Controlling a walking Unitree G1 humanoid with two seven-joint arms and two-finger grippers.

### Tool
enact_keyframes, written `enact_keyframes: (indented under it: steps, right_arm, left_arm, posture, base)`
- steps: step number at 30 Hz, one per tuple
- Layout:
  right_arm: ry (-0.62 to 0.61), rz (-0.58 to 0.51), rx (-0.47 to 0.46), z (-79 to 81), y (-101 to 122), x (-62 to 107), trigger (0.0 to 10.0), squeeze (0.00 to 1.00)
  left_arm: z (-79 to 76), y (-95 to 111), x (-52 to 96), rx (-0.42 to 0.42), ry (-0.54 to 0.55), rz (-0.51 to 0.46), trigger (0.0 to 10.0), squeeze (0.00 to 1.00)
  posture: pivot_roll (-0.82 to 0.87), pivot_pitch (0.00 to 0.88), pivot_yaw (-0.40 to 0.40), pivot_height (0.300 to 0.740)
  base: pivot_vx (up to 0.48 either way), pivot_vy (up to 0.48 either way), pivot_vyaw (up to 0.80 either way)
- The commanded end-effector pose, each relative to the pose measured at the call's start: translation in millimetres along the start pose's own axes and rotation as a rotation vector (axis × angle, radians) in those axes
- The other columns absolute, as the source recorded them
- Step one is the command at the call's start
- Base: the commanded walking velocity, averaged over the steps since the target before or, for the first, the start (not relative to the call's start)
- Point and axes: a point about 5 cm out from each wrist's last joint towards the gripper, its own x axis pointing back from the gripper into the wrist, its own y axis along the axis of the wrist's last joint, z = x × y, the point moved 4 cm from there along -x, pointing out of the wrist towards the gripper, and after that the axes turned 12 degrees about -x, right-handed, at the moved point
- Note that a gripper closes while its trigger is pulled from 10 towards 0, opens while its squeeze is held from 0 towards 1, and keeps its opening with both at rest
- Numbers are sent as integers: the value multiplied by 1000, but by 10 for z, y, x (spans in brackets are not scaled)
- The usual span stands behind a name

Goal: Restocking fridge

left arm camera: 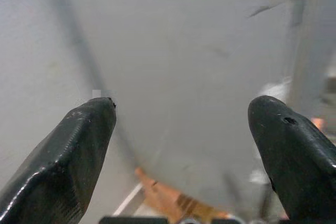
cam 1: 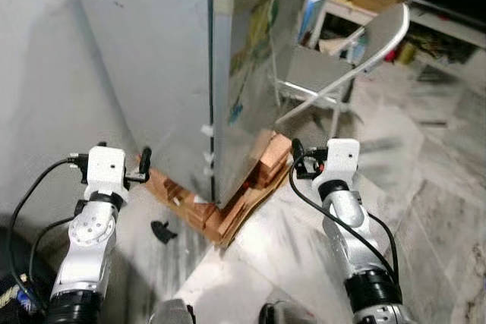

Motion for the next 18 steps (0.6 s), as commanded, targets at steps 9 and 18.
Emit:
enact_keyframes:
  steps: [9,18]
  right_arm:
    - [-25,-6,28,-128,51,33,10000,0]
    - [-22,-8,30,-125,75,4,10000,0]
  left_arm:
    - [-165,152,-42,26,-54,-53,10000,0]
    - [-196,161,-26,31,-63,-56,10000,0]
  posture:
    - [62,40,-52,740]
    - [63,48,-53,740]
  base:
    - [0,364,-800]
    - [0,29,-800]
